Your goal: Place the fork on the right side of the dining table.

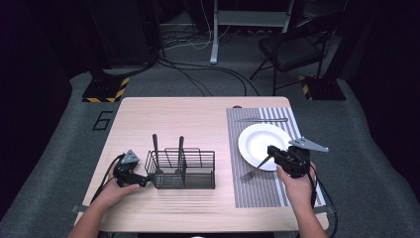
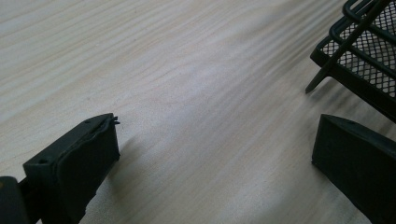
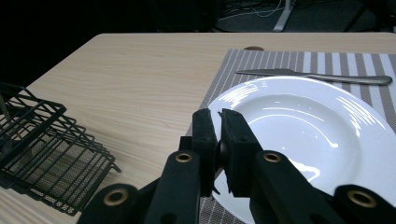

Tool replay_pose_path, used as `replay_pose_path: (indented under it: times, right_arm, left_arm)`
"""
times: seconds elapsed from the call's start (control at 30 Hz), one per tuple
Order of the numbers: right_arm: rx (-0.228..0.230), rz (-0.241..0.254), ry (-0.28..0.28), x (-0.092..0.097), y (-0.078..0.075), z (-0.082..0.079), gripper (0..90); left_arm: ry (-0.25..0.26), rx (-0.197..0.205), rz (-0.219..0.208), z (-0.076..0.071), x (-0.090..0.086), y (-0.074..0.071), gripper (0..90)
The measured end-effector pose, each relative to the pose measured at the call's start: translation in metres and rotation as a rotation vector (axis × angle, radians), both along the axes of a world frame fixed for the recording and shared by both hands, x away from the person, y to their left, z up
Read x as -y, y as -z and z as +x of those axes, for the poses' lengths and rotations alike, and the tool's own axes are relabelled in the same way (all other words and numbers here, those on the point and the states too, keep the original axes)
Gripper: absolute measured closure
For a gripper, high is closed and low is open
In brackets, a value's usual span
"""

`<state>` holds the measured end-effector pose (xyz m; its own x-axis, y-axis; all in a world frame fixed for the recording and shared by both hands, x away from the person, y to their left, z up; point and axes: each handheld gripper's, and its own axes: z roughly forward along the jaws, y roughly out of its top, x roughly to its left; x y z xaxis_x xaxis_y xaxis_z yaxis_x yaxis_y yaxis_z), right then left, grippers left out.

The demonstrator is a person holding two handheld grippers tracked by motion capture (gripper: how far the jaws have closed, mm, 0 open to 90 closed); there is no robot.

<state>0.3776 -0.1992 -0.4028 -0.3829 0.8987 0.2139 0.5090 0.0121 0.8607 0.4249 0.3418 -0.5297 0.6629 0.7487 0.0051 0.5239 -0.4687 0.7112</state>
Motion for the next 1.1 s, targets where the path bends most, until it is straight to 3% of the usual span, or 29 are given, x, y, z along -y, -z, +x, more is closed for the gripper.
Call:
replay_pose_path:
  times: [0.1, 0.33, 1.1]
  right_arm:
    - [-0.007, 0.014, 0.01, 0.005, 0.003, 0.001, 83.7]
    - [-0.041, 0.098, 0.044, 0.024, 0.016, 0.005, 83.3]
    - [-0.092, 0.181, 0.121, 0.058, 0.049, -0.004, 80.5]
  left_arm:
    - [0.0, 0.0, 0.0, 0.0, 0.0, 0.0, 0.2]
    - [-0.001, 0.0, 0.0, 0.0, 0.0, 0.0, 0.2]
    - [0.0, 0.0, 0.0, 0.0, 0.0, 0.0, 0.2]
